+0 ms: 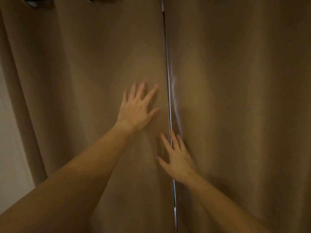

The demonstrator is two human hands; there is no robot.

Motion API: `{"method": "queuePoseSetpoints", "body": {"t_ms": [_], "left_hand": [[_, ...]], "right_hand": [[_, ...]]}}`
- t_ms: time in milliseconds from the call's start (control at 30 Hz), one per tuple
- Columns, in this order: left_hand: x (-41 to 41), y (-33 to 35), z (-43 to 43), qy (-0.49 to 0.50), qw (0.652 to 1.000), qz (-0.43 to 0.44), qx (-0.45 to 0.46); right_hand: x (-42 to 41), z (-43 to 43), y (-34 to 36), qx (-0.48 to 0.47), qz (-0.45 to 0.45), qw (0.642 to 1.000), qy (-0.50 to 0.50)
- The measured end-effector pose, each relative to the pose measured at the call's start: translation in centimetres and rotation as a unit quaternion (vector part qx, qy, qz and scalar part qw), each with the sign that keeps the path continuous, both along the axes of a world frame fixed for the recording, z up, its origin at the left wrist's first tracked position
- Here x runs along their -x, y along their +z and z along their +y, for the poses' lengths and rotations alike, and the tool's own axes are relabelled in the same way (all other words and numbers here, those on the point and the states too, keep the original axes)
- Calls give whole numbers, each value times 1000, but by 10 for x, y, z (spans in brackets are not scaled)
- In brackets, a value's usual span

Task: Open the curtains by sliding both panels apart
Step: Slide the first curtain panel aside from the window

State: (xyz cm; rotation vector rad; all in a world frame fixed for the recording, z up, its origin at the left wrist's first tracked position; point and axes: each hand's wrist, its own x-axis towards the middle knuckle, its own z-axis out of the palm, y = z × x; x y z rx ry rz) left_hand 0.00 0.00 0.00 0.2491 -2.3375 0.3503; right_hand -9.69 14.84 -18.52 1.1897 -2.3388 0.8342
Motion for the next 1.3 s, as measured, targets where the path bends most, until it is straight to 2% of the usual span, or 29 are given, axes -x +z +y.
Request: {"method": "queuePoseSetpoints", "body": {"t_ms": [267,400,767,1033,1300], "left_hand": [[82,5,-18,12,988,37,147],[114,-1,-34,45,982,42,180],[138,-1,-87,118,971,65,197],[118,-7,-124,142,964,78,209],[86,-4,-169,174,954,97,223]], "right_hand": [[62,-48,-5,11,77,997,27],[89,-63,-8,8,85,995,58],[121,-102,-8,-7,88,990,110],[115,-143,-4,23,127,982,141],[94,-199,2,-23,113,974,193]]}}
